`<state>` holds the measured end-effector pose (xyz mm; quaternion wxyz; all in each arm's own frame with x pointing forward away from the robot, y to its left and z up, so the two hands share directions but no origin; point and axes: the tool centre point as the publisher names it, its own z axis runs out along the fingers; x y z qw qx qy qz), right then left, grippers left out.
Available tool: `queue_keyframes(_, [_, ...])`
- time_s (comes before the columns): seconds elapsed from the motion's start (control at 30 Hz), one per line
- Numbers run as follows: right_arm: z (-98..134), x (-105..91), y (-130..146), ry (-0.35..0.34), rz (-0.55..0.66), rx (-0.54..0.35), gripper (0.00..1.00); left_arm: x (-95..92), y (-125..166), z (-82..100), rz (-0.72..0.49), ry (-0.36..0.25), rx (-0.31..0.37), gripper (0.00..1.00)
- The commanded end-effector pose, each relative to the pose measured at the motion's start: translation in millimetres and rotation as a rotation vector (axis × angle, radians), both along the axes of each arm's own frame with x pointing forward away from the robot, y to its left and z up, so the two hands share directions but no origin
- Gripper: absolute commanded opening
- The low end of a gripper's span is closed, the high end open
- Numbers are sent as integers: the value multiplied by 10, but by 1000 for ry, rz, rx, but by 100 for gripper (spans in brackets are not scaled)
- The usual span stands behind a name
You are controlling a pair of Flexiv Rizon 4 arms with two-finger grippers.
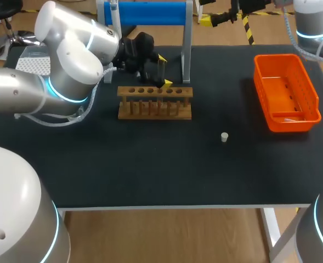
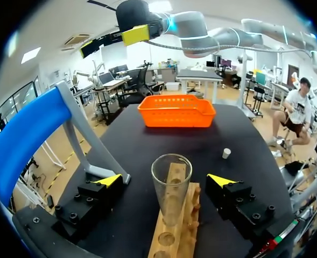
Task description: Invert the test tube, pick up the pipette, mount the tip to pipette, aspirate from beaker and dispense into the tube, eject the tip, return the pipette, and cap with the stopper.
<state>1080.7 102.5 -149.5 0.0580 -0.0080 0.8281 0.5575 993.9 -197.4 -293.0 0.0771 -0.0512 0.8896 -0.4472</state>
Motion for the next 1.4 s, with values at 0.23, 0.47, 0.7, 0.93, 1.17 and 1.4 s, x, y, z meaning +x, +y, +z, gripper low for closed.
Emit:
queue_keyframes(0.23, [227,-1197,-896,-31,-73,-4,100,2,-2,3,0,2,2,100])
queue_keyframes(0.47, [-4,-1888,-1286,16,-217,-55,100,2,-2,3,0,2,2,100])
queue_keyframes(0.7, [-225,-2241,-1273,44,-297,-93,100,2,-2,3,0,2,2,100])
queue_keyframes(0.93, [-225,-2241,-1273,44,-297,-93,100,2,-2,3,0,2,2,100])
queue_keyframes(1.17, [-225,-2241,-1273,44,-297,-93,100,2,-2,3,0,2,2,100])
queue_keyframes(1.4, [-361,-2462,-1255,80,-307,-101,100,2,-2,3,0,2,2,100])
